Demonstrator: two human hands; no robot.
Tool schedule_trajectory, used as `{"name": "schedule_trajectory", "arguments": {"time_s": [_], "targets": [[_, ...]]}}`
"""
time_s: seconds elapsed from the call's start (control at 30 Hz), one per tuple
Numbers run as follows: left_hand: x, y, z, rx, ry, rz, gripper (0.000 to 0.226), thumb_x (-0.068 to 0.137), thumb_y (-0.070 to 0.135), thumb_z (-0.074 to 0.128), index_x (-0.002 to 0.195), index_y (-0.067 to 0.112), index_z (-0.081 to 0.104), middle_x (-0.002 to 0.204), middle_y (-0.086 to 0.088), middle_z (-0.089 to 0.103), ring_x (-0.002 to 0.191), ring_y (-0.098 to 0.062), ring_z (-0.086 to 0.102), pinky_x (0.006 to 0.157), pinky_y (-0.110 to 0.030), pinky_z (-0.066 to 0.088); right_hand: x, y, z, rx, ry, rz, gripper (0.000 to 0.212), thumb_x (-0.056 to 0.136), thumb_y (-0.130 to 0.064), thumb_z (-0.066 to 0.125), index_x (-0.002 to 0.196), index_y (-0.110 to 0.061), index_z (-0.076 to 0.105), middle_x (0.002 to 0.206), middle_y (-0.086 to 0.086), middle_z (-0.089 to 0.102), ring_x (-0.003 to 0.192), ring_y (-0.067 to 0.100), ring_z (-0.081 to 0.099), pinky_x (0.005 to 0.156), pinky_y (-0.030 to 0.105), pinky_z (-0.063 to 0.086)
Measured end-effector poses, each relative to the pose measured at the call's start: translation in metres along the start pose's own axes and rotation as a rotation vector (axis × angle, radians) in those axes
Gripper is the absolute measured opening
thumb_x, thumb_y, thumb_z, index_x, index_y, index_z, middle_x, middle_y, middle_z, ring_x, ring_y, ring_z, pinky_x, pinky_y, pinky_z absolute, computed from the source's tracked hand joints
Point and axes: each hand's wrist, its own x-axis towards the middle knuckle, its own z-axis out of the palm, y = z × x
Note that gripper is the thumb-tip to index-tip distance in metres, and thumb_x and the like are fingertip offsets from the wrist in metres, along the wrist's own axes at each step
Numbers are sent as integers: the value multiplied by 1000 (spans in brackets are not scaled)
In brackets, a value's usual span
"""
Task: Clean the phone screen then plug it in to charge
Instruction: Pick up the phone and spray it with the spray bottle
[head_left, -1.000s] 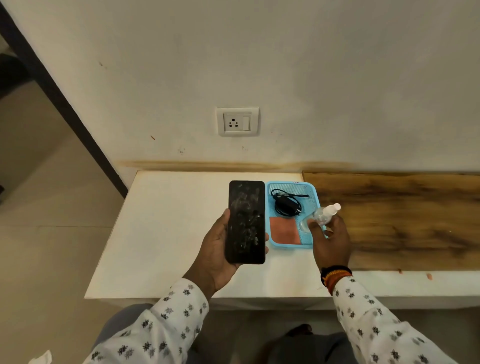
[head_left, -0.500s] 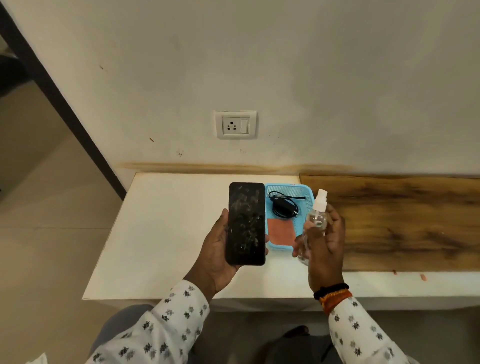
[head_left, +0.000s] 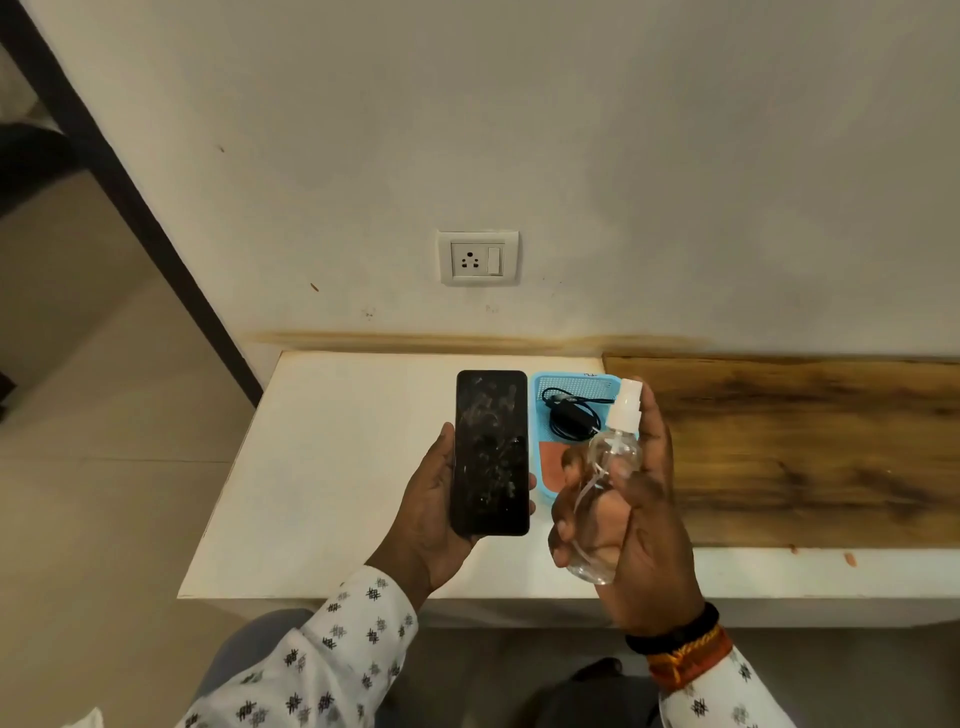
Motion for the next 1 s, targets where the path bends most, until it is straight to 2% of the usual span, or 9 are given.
{"name": "schedule_trajectory", "arguments": {"time_s": [0.07, 0.17, 0.3, 0.4, 0.53, 0.63, 0.83, 0.93, 1.0], "targets": [[-1, 2, 1, 7, -4, 10, 58, 89, 63, 44, 113, 22, 76, 112, -15, 74, 100, -31, 72, 81, -44, 60, 1, -6, 3, 75, -58, 37, 53, 90, -27, 44, 139, -46, 42, 89, 18, 59, 55, 24, 56, 47, 33, 52], [-3, 3, 1, 2, -16, 28, 56, 88, 62, 43, 107, 23, 78, 105, -12, 76, 94, -27, 74, 76, -40, 61, 3, -15, 10, 175, -175, 85, 64, 84, -29, 60, 142, -42, 38, 82, 20, 57, 58, 28, 58, 52, 35, 53], [-6, 5, 3, -9, -39, 37, 59, 90, 62, 40, 111, 21, 77, 106, -14, 75, 94, -27, 73, 75, -41, 60, 6, -21, 18, 196, -312, 48, 74, 81, -26, 73, 143, -42, 35, 93, 22, 61, 61, 31, 65, 52, 38, 56], [-8, 8, 4, -22, -28, 41, 59, 94, 61, 36, 109, 22, 78, 106, -13, 76, 95, -27, 74, 76, -41, 60, 7, -18, 16, 92, -240, 39, 75, 81, -18, 67, 143, -44, 34, 93, 19, 63, 53, 23, 61, 48, 34, 54], [-11, 14, 5, -46, -14, 25, 62, 96, 63, 32, 109, 21, 77, 106, -14, 75, 95, -28, 73, 77, -41, 60, 5, -11, 13, -27, -124, -6, 68, 78, -14, 61, 136, -46, 43, 87, 16, 55, 59, 25, 59, 48, 35, 52], [-11, 17, 6, -60, -1, 13, 64, 98, 62, 31, 112, 20, 76, 109, -16, 74, 98, -32, 72, 83, -47, 59, 4, -8, 12, -232, -84, -30, 69, 86, -11, 55, 141, -47, 36, 94, 15, 59, 54, 28, 57, 46, 39, 52], [-10, 17, 7, -8, 57, 37, 58, 100, 60, 33, 118, 21, 73, 117, -14, 73, 103, -30, 72, 77, -39, 60, 8, 9, 21, -813, 9, -89, 68, 90, -15, 63, 134, -58, 36, 96, 6, 61, 53, 21, 61, 43, 38, 56], [-9, 16, 8, 37, 115, 34, 60, 101, 58, 32, 131, 17, 64, 130, -17, 66, 119, -35, 64, 97, -48, 54, 15, 17, 26, -966, 31, -128, 70, 89, -23, 63, 133, -65, 29, 117, 5, 53, 83, 25, 66, 56, 33, 61], [-9, 15, 8, 38, 132, 33, 59, 102, 56, 32, 132, 16, 64, 131, -18, 65, 122, -36, 62, 103, -50, 49, 19, 19, 30, -1012, 20, -165, 68, 88, -28, 61, 133, -65, 28, 115, -17, 50, 92, 28, 64, 63, 40, 62]]}}
